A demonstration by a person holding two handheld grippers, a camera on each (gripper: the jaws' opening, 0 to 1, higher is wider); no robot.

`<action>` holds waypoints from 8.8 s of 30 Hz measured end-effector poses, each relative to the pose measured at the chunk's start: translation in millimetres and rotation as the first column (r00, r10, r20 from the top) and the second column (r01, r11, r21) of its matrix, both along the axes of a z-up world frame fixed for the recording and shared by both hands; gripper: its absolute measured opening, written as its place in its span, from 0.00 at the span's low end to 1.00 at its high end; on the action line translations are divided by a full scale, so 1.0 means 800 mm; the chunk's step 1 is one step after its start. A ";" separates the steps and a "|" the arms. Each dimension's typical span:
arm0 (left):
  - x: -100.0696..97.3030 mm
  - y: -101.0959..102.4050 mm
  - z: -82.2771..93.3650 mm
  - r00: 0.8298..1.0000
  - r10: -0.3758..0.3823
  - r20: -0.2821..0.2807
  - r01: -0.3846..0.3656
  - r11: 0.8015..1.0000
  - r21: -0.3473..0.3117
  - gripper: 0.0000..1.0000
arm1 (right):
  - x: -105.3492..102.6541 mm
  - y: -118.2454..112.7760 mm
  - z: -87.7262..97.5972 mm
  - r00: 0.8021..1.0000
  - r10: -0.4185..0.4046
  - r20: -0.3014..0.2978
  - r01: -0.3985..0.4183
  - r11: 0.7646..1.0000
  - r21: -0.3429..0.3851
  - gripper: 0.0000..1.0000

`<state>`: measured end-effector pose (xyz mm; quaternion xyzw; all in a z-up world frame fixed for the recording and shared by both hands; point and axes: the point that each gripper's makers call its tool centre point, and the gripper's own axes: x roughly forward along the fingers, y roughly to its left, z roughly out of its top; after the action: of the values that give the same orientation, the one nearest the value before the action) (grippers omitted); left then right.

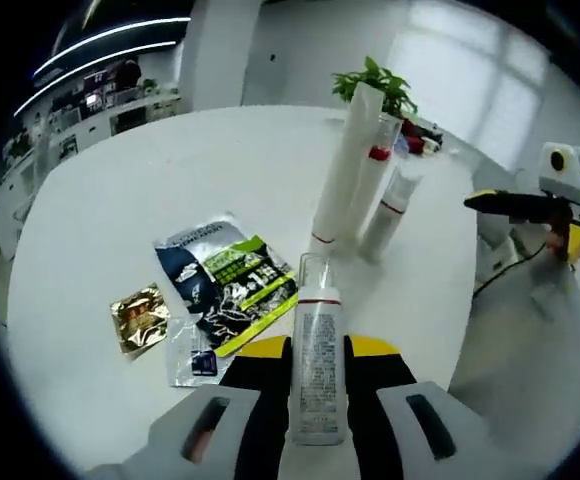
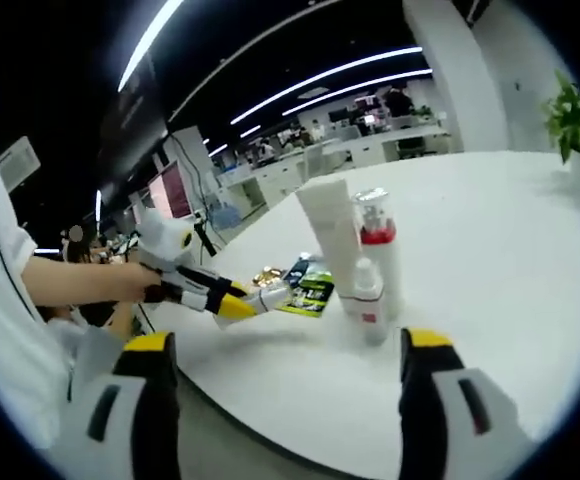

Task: Arrange the skincare products in the storage area until every visible bottle or jar stands upright without overlapping.

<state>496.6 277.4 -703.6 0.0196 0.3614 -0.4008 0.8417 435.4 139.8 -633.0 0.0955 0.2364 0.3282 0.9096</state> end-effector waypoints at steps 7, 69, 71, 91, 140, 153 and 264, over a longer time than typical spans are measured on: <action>-0.022 -0.013 0.035 0.999 0.044 0.010 -0.043 0.991 -0.124 0.17 | -0.007 0.022 0.009 0.999 0.049 -0.005 -0.048 0.997 0.067 0.77; -0.114 -0.098 0.124 0.959 -0.221 0.180 0.250 0.954 -0.165 0.17 | -0.010 0.081 0.080 0.986 0.076 0.151 -0.095 0.988 0.120 0.21; -0.113 -0.099 0.120 0.953 -0.237 0.188 0.263 0.956 -0.129 0.17 | -0.012 0.084 0.080 0.980 0.089 0.178 -0.099 0.994 0.043 0.21; -0.092 -0.103 0.103 0.939 -0.248 0.238 0.261 0.965 -0.026 0.17 | 0.001 0.084 0.071 0.965 0.022 0.261 0.029 0.981 -0.190 0.19; -0.054 -0.113 -0.026 0.814 -0.540 0.212 0.529 0.841 0.110 0.16 | 0.030 0.084 -0.047 0.989 0.112 0.097 -0.082 0.960 -0.269 0.30; -0.032 -0.123 -0.025 0.805 -0.548 0.227 0.539 0.836 0.108 0.16 | 0.034 0.066 -0.051 0.994 0.076 0.080 -0.053 0.966 -0.255 0.39; -0.043 -0.007 0.036 0.996 -0.049 0.069 0.054 0.997 -0.060 0.75 | 0.007 -0.020 -0.012 0.998 -0.011 0.059 0.022 0.982 -0.188 0.93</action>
<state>461.9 271.4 -675.0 0.0162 0.3195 -0.4325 0.8430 440.7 124.1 -642.5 0.0016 0.2392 0.2994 0.9237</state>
